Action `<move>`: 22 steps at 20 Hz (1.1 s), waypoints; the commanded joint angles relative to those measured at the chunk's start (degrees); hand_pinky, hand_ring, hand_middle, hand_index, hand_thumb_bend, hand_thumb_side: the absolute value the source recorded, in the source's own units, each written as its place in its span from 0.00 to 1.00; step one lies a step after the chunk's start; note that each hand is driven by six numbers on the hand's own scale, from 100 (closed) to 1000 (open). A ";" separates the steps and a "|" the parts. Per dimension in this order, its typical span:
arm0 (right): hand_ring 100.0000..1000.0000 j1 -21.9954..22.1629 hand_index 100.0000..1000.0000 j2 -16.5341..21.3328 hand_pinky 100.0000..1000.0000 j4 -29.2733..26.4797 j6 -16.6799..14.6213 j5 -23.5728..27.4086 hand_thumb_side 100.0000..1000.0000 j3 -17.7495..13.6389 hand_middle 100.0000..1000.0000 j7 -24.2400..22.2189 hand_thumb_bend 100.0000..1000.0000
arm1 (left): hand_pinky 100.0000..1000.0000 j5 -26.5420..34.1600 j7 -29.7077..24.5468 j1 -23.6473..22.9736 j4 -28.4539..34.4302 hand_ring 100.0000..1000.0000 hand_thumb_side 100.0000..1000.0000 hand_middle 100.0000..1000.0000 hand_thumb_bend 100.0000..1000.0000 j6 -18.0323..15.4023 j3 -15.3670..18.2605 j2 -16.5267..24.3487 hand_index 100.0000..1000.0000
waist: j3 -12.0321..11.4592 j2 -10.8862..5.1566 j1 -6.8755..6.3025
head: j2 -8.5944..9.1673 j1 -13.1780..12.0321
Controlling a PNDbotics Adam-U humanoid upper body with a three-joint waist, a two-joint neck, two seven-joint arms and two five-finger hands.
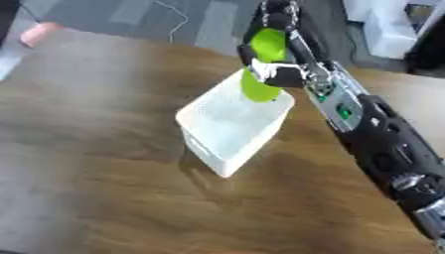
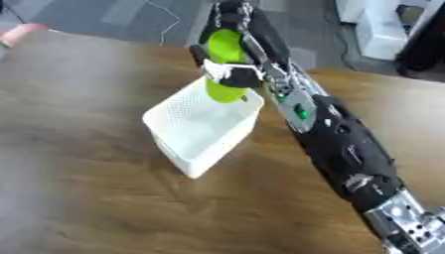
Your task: Pick up objects on the table and place them in the box.
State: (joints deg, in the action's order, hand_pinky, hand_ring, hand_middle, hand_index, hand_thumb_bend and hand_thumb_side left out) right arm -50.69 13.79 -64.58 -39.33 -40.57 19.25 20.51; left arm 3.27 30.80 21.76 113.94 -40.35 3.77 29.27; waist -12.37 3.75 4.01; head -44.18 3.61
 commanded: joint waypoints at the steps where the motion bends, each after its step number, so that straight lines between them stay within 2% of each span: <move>1: 0.00 -1.47 0.00 0.15 0.00 0.64 0.23 -1.58 0.56 -0.99 0.00 1.80 0.22 | 0.59 1.38 1.65 1.67 0.65 0.59 1.00 0.69 0.78 -2.44 -0.04 0.31 0.70 | -0.42 -0.51 -0.10 | 0.06 0.90; 6: 0.00 -1.79 0.00 -0.21 0.00 0.91 -0.28 -2.32 0.61 -0.96 0.00 3.25 0.24 | 0.59 2.52 1.07 2.81 0.65 0.59 1.00 0.69 0.79 -2.40 -0.21 0.24 0.70 | -1.09 -0.46 0.41 | 0.06 0.96; 9: 0.00 -1.84 0.00 -0.35 0.00 0.84 -0.85 -2.74 0.68 -0.98 0.00 4.11 0.25 | 0.59 3.13 0.85 3.42 0.65 0.58 1.00 0.69 0.79 -2.36 -0.29 0.25 0.70 | -1.41 -0.49 0.69 | 0.06 0.86; 11: 0.00 -1.85 0.00 -0.36 0.00 0.71 -1.45 -3.35 0.85 -0.97 0.00 4.71 0.27 | 0.59 3.48 0.65 3.74 0.65 0.58 1.00 0.68 0.79 -2.40 -0.45 0.27 0.69 | -1.56 -0.53 0.83 | 0.06 0.63; 12: 0.00 -1.73 0.02 -0.08 0.00 0.57 -2.02 -3.96 1.00 -0.75 0.00 4.67 0.25 | 0.59 3.64 0.53 3.83 0.65 0.58 1.00 0.68 0.79 -2.41 -0.53 0.28 0.69 | -1.59 -0.55 0.90 | 0.08 0.49; 13: 0.00 -1.23 0.14 0.87 0.00 0.04 -2.75 -4.55 1.00 -0.46 0.20 4.46 0.24 | 0.59 3.77 0.42 3.90 0.65 0.58 1.00 0.68 0.79 -2.42 -0.56 0.32 0.69 | -1.59 -0.56 0.98 | 0.14 0.36; 14: 0.01 -0.57 0.25 1.95 0.00 -0.81 -3.29 -4.92 1.00 -0.28 0.34 4.30 0.24 | 0.59 3.91 0.32 3.95 0.65 0.58 1.00 0.68 0.79 -2.46 -0.57 0.34 0.69 | -1.60 -0.56 1.03 | 0.21 0.26; 15: 0.00 0.04 0.17 2.81 0.00 -1.62 -3.55 -4.92 1.00 -0.12 0.24 4.16 0.24 | 0.59 4.02 0.25 3.99 0.65 0.58 1.00 0.68 0.79 -2.49 -0.58 0.36 0.69 | -1.62 -0.56 1.06 | 0.25 0.21; 16: 0.40 0.50 0.46 3.46 0.27 -2.28 -3.60 -4.75 1.00 0.04 0.56 3.94 0.22 | 0.59 4.12 0.18 4.02 0.65 0.58 1.00 0.68 0.79 -2.52 -0.58 0.37 0.69 | -1.63 -0.56 1.08 | 0.28 0.15; 17: 0.43 1.02 0.48 4.21 0.32 -3.04 -3.60 -4.39 1.00 0.24 0.59 3.63 0.21 | 0.59 4.20 0.13 4.03 0.65 0.58 1.00 0.68 0.79 -2.55 -0.56 0.40 0.69 | -1.64 -0.55 1.09 | 0.26 0.12; 18: 0.55 1.39 0.56 4.76 0.49 -3.74 -3.52 -3.90 1.00 0.39 0.67 3.30 0.20 | 0.59 4.27 0.11 4.04 0.65 0.58 1.00 0.68 0.79 -2.55 -0.53 0.42 0.69 | -1.65 -0.55 1.09 | 0.23 0.12; 19: 0.61 1.65 0.61 5.24 0.56 -4.38 -3.45 -3.35 1.00 0.50 0.71 3.03 0.19 | 0.59 4.33 0.09 4.04 0.65 0.58 1.00 0.68 0.79 -2.57 -0.50 0.44 0.69 | -1.64 -0.54 1.08 | 0.21 0.10; 20: 0.66 1.84 0.64 5.67 0.62 -5.00 -3.42 -2.76 1.00 0.58 0.74 2.79 0.17 | 0.59 4.36 0.07 4.04 0.65 0.58 1.00 0.68 0.79 -2.59 -0.48 0.46 0.69 | -1.62 -0.53 1.08 | 0.20 0.09; 22: 0.72 2.10 0.69 6.18 0.67 -5.88 -3.39 -1.70 1.00 0.64 0.77 2.43 0.16 | 0.59 4.39 0.03 4.02 0.65 0.58 1.00 0.68 0.79 -2.68 -0.49 0.48 0.69 | -1.58 -0.50 1.06 | 0.20 0.06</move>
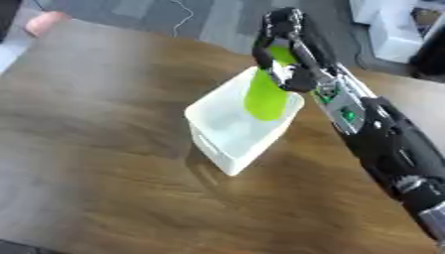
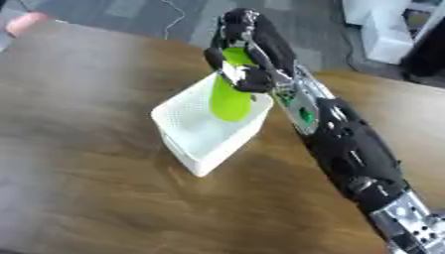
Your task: Pick up objects on the table and place them in the box.
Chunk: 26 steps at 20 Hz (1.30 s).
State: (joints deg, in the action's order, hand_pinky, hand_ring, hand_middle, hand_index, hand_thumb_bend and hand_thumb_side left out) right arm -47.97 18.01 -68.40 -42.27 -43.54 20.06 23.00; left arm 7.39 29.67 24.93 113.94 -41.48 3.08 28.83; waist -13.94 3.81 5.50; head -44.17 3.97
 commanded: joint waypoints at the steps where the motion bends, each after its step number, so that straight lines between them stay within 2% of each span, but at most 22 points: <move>1: 0.73 -0.53 0.70 2.09 0.68 -2.30 -0.43 1.67 1.00 -0.17 0.77 -0.21 0.16 | 0.59 0.30 1.15 0.86 0.65 0.58 1.00 0.68 0.79 -1.57 0.20 0.92 0.69 | -0.01 -0.54 -0.42 | 0.23 -0.32; 12: 0.74 0.09 0.73 2.50 0.70 -3.26 -0.88 3.61 1.00 -0.28 0.78 0.06 0.17 | 0.59 0.51 1.00 0.78 0.65 0.58 1.00 0.68 0.79 -1.60 0.20 0.94 0.69 | 0.03 -0.65 -0.40 | 0.57 -0.57; 14: 0.73 0.87 0.73 2.97 0.69 -3.91 -1.41 6.01 1.00 0.06 0.77 0.31 0.17 | 0.59 0.40 1.03 0.27 0.65 0.58 1.00 0.68 0.79 -1.54 0.33 1.03 0.69 | 0.40 -0.92 -0.51 | 1.25 0.07; 15: 0.73 1.39 0.73 3.74 0.68 -4.47 -0.97 7.48 1.00 -0.28 0.77 0.53 0.18 | 0.59 0.27 1.08 -0.15 0.65 0.58 1.00 0.68 0.79 -1.50 0.46 1.15 0.69 | 0.78 -1.10 -0.59 | 2.56 1.50; 17: 0.72 2.80 0.72 5.76 0.67 -6.91 0.59 10.92 1.00 -0.42 0.75 0.93 0.17 | 0.59 -0.12 1.22 -1.05 0.65 0.58 1.00 0.68 0.78 -1.51 0.70 1.49 0.69 | 1.53 -1.47 -0.74 | 4.53 3.77; 20: 0.71 5.62 0.72 9.88 0.66 -12.99 3.39 17.30 1.00 -0.28 0.75 0.65 0.18 | 0.59 -1.06 1.49 -2.77 0.65 0.58 1.00 0.68 0.77 -1.72 0.99 2.12 0.69 | 2.97 -2.00 -1.03 | 6.46 5.31; 23: 0.71 9.81 0.71 16.31 0.65 -22.30 6.02 24.24 1.00 -0.96 0.74 0.25 0.17 | 0.59 -2.41 1.87 -4.99 0.65 0.58 1.00 0.68 0.76 -1.83 1.34 2.76 0.69 | 4.69 -2.46 -1.39 | 8.67 5.55; 26: 0.70 17.34 0.69 24.36 0.63 -33.51 8.74 29.89 1.00 -3.60 0.72 0.42 0.17 | 0.58 -3.90 2.31 -7.07 0.65 0.58 1.00 0.68 0.75 -1.83 1.60 3.27 0.69 | 6.21 -2.78 -1.63 | 11.15 5.50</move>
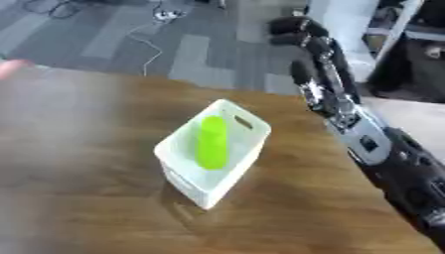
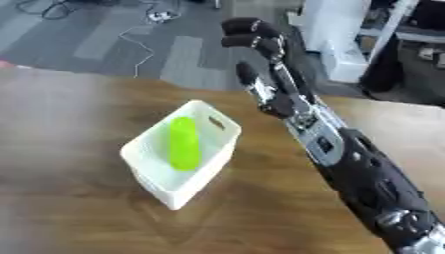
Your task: Pick up objects on the table and place them in the box.
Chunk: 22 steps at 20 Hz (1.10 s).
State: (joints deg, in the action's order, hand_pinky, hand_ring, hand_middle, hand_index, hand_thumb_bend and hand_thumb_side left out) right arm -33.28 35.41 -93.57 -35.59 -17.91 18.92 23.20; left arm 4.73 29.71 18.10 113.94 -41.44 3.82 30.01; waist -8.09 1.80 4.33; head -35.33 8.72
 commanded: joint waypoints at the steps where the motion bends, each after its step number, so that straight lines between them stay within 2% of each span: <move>1: 0.69 6.34 0.69 9.08 0.62 -12.27 3.00 5.63 1.00 -4.05 0.72 0.88 0.18 | 0.58 -1.73 2.47 -0.74 0.65 0.58 1.00 0.68 0.75 -1.83 0.94 2.27 0.69 | 0.77 -0.78 -0.51 | 3.21 0.65; 2: 0.69 9.32 0.69 10.44 0.62 -15.60 3.77 6.67 1.00 -5.44 0.72 1.58 0.18 | 0.58 -2.11 2.67 -1.00 0.65 0.58 1.00 0.68 0.75 -1.81 0.95 2.37 0.69 | 0.89 -0.81 -0.52 | 3.63 0.68; 4: 0.65 17.38 0.67 10.40 0.55 -19.59 4.04 8.75 1.00 -8.84 0.68 4.52 0.23 | 0.58 -2.98 3.12 -1.78 0.65 0.58 1.00 0.68 0.74 -1.85 1.26 2.77 0.69 | 1.84 -0.71 -0.54 | 4.92 -0.21; 7: 0.58 27.67 0.65 3.89 0.46 -20.85 -0.38 11.98 1.00 -12.62 0.63 10.62 0.31 | 0.58 -4.39 3.90 -3.17 0.65 0.58 1.00 0.68 0.73 -1.90 1.68 3.23 0.69 | 3.19 -0.52 -0.97 | 6.21 -2.74; 9: 0.56 30.98 0.64 -1.76 0.45 -20.98 -4.35 13.10 1.00 -14.38 0.61 13.86 0.35 | 0.58 -5.46 4.15 -4.31 0.65 0.58 1.00 0.68 0.72 -1.81 1.68 3.44 0.70 | 4.13 -0.64 -1.43 | 5.86 -5.56; 11: 0.55 31.10 0.61 -5.76 0.44 -21.01 -7.76 13.31 1.00 -15.71 0.59 16.34 0.37 | 0.58 -6.43 4.16 -5.65 0.65 0.58 1.00 0.68 0.71 -1.35 1.55 3.36 0.70 | 4.86 -1.00 -1.99 | 4.47 -8.18; 15: 0.54 29.41 0.59 -8.80 0.43 -21.02 -12.97 11.25 1.00 -17.70 0.57 19.58 0.39 | 0.58 -8.16 3.93 -7.57 0.65 0.58 1.00 0.68 0.69 -0.56 1.29 3.09 0.70 | 5.76 -1.45 -2.72 | 1.14 -10.53; 18: 0.53 28.65 0.57 -9.77 0.42 -21.02 -14.29 10.71 1.00 -17.17 0.56 21.31 0.39 | 0.58 -9.45 3.72 -8.53 0.65 0.57 1.00 0.68 0.68 -0.27 1.07 2.98 0.70 | 6.30 -1.43 -2.90 | -0.27 -11.72; 22: 0.52 28.64 0.56 -10.02 0.41 -21.02 -14.30 9.68 1.00 -16.79 0.55 21.89 0.39 | 0.58 -10.48 3.80 -8.71 0.65 0.57 1.00 0.68 0.67 0.26 0.92 2.91 0.70 | 6.45 -1.31 -2.87 | -0.93 -12.03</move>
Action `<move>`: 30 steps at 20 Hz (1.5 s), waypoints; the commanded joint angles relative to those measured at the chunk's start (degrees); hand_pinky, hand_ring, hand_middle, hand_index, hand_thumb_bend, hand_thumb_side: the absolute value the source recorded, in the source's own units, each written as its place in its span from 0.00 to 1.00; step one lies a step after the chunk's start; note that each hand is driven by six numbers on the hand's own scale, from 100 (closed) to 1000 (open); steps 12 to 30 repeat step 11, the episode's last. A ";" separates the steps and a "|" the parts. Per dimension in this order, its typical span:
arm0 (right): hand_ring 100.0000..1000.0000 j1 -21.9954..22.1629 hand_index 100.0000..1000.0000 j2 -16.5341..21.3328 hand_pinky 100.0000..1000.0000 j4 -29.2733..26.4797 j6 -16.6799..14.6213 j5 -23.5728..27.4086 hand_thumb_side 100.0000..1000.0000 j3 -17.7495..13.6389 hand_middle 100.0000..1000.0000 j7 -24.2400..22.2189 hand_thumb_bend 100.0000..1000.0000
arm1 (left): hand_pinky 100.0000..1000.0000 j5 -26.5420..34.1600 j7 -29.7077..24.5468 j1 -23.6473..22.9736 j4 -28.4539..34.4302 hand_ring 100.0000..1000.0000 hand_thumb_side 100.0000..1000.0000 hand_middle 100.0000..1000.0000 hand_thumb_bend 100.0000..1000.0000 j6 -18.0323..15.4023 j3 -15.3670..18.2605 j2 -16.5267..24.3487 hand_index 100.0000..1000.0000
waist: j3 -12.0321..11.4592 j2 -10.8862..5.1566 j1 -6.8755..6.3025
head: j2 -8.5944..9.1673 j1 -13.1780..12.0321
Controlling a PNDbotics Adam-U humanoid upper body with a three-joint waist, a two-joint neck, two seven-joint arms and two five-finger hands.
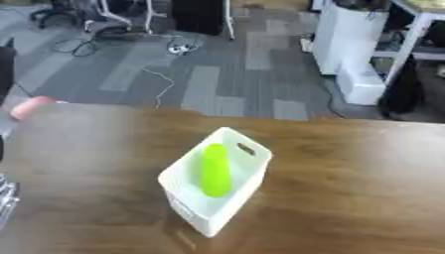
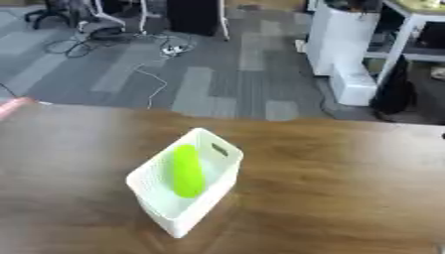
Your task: Pick up objects on the table and place them in the box.
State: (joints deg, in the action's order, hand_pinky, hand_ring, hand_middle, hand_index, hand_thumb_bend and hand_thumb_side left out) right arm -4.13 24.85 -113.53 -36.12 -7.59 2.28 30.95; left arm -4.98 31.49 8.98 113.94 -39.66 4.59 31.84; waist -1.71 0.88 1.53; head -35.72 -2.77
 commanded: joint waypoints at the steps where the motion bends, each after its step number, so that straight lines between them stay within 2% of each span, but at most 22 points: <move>1: 0.52 -0.35 0.56 0.50 0.40 -1.07 -13.48 -0.64 1.00 -0.10 0.55 14.30 0.39 | 0.58 -0.87 2.12 0.50 0.65 0.57 1.00 0.68 0.67 -1.44 0.14 1.11 0.70 | 0.04 -0.38 -0.03 | -0.61 -0.56; 11: 0.52 0.61 0.56 0.52 0.39 -1.07 -12.22 -1.29 1.00 0.06 0.55 14.36 0.38 | 0.58 -1.00 2.80 0.91 0.65 0.57 1.00 0.68 0.67 -0.91 0.11 0.91 0.70 | -0.18 -0.37 0.09 | -0.42 -0.16; 30: 0.52 0.61 0.56 0.52 0.39 -1.07 -12.22 -1.29 1.00 0.06 0.55 14.36 0.38 | 0.58 -1.00 2.80 0.91 0.65 0.57 1.00 0.68 0.67 -0.91 0.11 0.91 0.70 | -0.18 -0.37 0.09 | -0.42 -0.16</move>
